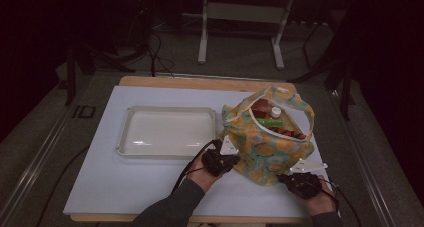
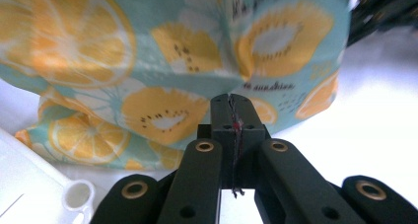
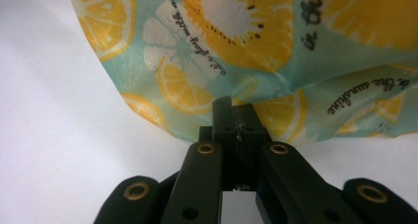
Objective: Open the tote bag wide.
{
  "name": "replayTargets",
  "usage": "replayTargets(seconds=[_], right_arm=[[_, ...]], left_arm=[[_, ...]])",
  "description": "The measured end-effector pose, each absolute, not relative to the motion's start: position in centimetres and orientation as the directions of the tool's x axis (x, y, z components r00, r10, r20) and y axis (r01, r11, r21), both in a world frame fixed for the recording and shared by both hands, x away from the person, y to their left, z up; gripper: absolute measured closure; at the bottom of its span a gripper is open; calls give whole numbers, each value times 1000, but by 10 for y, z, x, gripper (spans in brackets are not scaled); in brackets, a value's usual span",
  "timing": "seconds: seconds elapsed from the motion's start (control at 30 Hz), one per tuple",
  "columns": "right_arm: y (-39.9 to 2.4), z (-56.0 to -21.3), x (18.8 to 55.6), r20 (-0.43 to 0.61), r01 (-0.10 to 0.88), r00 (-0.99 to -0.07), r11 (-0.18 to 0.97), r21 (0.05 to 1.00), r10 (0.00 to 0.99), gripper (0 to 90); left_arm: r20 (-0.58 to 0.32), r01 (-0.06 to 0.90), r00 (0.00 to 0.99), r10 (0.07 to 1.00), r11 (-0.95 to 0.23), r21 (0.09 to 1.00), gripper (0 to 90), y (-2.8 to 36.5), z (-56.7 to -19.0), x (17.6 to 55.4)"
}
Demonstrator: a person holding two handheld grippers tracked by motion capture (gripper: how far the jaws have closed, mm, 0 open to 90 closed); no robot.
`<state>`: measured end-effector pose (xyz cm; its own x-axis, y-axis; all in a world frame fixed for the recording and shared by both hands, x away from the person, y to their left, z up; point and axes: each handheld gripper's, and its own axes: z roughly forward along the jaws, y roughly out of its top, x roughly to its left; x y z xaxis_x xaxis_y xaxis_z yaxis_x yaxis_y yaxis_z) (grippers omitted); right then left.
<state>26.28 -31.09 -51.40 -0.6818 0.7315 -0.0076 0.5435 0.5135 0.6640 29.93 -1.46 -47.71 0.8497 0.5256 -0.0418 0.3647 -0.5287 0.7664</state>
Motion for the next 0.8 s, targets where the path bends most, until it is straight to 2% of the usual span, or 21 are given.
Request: replayTargets(seconds=[0.1,0.13,0.17,0.2,0.47,0.6,0.7,0.8], right_arm=[[-310,-516,264,-3,551,-681,515,657,732,900],[-310,-517,265,-3,552,-683,518,653,730,900],[-310,-518,265,2,557,-681,516,650,732,900],[-310,-518,265,2,557,-681,516,650,732,900],[-308,-520,265,-9,564,-681,532,632,733,900],[-307,-520,265,-22,556,-684,541,631,729,900],[-306,-520,264,-22,556,-685,542,630,729,900],[-307,-520,263,-24,553,-688,545,630,726,900]], left_arm=[[-59,363,853,518,-509,781,736,-12,-473,298],[-59,363,853,518,-509,781,736,-12,-473,298],[-66,349,856,513,-481,804,650,-11,-466,296],[-66,349,856,513,-481,804,612,-11,-466,296],[-109,354,851,514,-409,841,447,-16,-450,292],[-130,373,835,534,-376,848,451,-22,-444,294],[-137,389,821,554,-367,845,518,-29,-443,295],[-115,390,809,576,-381,838,648,-32,-443,296]])
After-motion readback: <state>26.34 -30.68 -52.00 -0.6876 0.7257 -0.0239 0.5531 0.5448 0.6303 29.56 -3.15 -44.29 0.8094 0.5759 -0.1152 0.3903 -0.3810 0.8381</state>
